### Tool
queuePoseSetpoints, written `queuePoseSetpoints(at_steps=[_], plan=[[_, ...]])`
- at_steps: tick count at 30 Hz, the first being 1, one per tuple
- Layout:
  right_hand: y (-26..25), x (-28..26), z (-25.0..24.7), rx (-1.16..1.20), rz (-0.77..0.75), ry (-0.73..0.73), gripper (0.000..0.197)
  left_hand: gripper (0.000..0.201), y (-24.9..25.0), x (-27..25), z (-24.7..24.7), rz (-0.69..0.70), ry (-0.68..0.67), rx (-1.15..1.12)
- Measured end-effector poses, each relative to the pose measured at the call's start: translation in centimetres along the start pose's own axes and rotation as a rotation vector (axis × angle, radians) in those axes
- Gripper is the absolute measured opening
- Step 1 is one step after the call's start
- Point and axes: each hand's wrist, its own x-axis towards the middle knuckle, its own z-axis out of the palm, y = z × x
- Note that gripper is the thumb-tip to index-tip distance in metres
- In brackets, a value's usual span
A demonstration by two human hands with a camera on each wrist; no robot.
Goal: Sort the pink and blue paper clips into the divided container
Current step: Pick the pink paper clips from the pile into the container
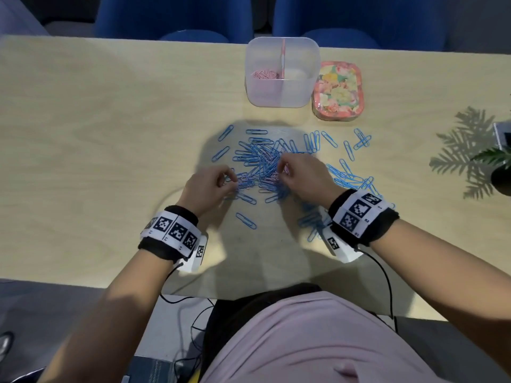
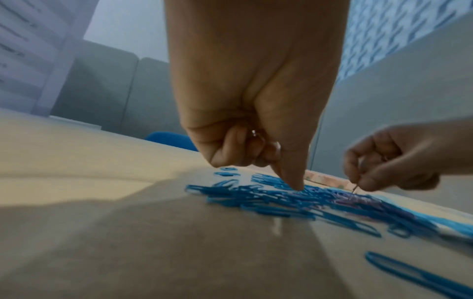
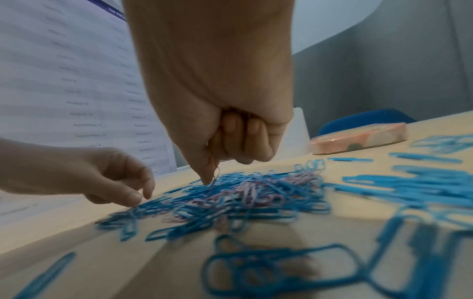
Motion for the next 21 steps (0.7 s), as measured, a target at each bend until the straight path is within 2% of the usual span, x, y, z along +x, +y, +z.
queuePoseSetpoints(at_steps=[4, 6, 9, 11, 13, 15, 17, 19, 21], plan=[[-2.3, 0.2, 1.5, -0.107, -0.149, -0.142, 0.018, 0.013, 1.2, -0.4, 0.3, 0.13, -0.164, 0.177], [-2.7, 0.2, 1.9, -0.172, -0.164, -0.154, 0.019, 0.013, 1.5, -0.6, 0.4, 0.17, -0.245, 0.225], [-2.2, 0.1, 2.0, -0.174, -0.131, -0.152, 0.015, 0.015, 0.9, -0.9, 0.1, 0.154, -0.328, 0.203], [-1.5, -0.2, 1.8, -0.15, -0.094, -0.164, 0.013, 0.014, 0.4, -1.0, 0.0, 0.112, -0.254, 0.117], [-0.9, -0.7, 1.5, -0.133, -0.079, -0.188, 0.014, 0.009, 0.1, -0.9, -0.2, 0.053, -0.083, 0.066], [-0.5, -1.2, 1.2, -0.069, -0.067, -0.204, 0.012, 0.006, 0.3, -0.4, -0.4, 0.017, 0.011, 0.087], [0.0, -1.6, 0.7, 0.08, -0.032, -0.176, 0.008, 0.009, 0.7, 0.2, -0.3, 0.023, -0.006, 0.147], [1.0, -1.8, 0.1, 0.216, 0.033, -0.087, 0.006, 0.012, 1.0, 0.5, -0.1, 0.035, -0.047, 0.178], [2.1, -2.1, -0.5, 0.238, 0.116, -0.04, 0.008, 0.011, 0.9, 0.8, 0.1, 0.029, -0.068, 0.159]])
